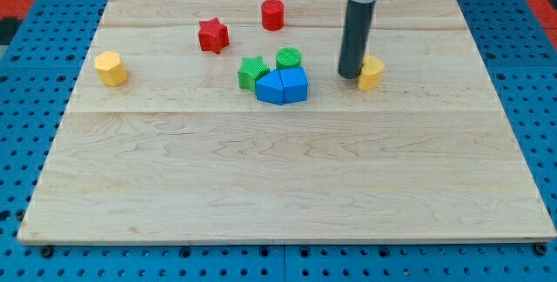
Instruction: Push the yellow heart towards the up and right
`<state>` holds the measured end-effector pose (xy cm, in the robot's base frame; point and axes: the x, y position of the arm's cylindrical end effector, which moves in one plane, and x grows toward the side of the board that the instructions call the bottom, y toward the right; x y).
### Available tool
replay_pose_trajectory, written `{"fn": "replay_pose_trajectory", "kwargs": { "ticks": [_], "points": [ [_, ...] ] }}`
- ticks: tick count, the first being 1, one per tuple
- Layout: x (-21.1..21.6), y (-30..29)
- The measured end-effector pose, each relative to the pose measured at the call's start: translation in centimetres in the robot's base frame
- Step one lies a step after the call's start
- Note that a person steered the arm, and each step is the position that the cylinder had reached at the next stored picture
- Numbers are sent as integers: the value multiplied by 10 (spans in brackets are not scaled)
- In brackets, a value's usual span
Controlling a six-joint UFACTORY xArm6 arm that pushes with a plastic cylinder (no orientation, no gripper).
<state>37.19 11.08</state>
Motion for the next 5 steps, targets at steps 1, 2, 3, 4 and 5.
{"fn": "replay_pose_trajectory", "kwargs": {
  "ticks": [1,2,3,4,5],
  "points": [
    [0,37],
    [0,55],
    [0,53],
    [27,35],
    [85,20]
  ]
}}
